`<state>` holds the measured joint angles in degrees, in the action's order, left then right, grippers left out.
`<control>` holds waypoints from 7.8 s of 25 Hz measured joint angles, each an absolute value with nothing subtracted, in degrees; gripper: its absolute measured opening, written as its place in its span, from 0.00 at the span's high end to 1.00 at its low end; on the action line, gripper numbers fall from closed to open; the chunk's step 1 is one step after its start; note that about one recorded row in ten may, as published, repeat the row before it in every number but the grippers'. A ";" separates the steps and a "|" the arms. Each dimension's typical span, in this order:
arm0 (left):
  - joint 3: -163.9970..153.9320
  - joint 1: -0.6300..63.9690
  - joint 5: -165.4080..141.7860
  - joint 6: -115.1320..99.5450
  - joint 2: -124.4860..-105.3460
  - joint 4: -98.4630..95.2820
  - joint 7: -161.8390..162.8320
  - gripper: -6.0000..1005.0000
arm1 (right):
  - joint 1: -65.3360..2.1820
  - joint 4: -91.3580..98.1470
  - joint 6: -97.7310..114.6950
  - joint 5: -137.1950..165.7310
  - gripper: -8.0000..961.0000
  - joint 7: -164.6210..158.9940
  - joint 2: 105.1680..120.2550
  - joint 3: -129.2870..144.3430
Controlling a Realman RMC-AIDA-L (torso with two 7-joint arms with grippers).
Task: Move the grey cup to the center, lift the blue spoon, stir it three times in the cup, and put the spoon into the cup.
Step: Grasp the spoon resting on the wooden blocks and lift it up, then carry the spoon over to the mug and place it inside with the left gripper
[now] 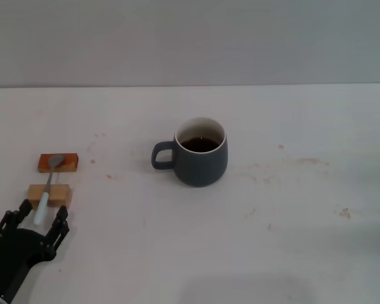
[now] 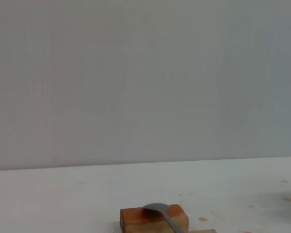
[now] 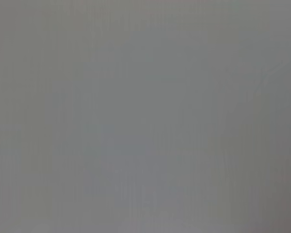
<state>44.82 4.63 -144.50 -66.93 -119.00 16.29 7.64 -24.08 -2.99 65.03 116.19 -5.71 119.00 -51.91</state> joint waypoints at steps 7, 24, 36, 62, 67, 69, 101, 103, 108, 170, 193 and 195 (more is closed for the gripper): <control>44.72 4.46 -144.49 -66.99 -118.91 16.34 8.13 0.34 | -23.89 -2.89 65.03 116.19 0.99 -5.71 119.00 -51.65; 44.43 4.16 -144.50 -67.30 -118.91 16.35 8.17 0.58 | -23.55 -2.90 65.20 116.55 0.99 -5.71 119.00 -51.41; 44.38 4.23 -144.49 -67.18 -118.91 16.44 8.18 0.65 | -23.50 -2.90 65.28 116.55 0.99 -5.71 119.00 -51.41; 43.74 4.16 -145.02 -70.21 -118.48 19.76 4.67 0.86 | -23.49 -2.72 65.40 116.53 0.99 -5.71 119.00 -51.41; 43.53 4.39 -145.78 -70.56 -117.42 21.82 5.04 0.86 | -23.63 -2.72 65.45 116.53 0.99 -5.71 119.00 -51.41; 43.61 4.56 -146.15 -70.40 -117.06 22.50 5.08 0.85 | -23.75 -2.73 65.46 116.53 0.99 -5.71 119.00 -51.41; 54.33 2.65 -165.59 -37.73 -99.69 62.86 12.36 0.85 | -21.18 -4.85 66.10 116.72 0.99 -5.71 119.33 -51.33; 55.34 2.58 -165.59 -36.18 -100.06 63.31 12.18 0.84 | -20.92 -5.27 66.11 116.72 0.99 -5.71 119.34 -51.33; 55.86 2.48 -165.59 -35.84 -100.39 63.35 12.15 0.84 | -20.53 -6.00 66.11 116.72 0.99 -5.71 119.36 -51.33; 66.28 3.63 -160.59 20.10 -106.70 100.68 -17.25 0.83 | -19.30 -6.33 66.10 116.63 0.99 -5.71 119.36 -51.33; 79.56 1.23 -142.92 39.87 -117.36 108.01 -48.88 0.82 | -17.89 -6.34 66.19 116.32 0.99 -5.71 119.38 -51.74; 79.72 0.82 -142.55 40.64 -117.33 108.77 -49.21 0.82 | -17.60 -6.25 66.45 116.28 0.99 -5.71 119.31 -51.94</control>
<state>79.72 0.82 -142.55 40.64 -117.33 108.77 -49.21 -17.60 -6.25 66.45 116.28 -5.71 119.31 -51.94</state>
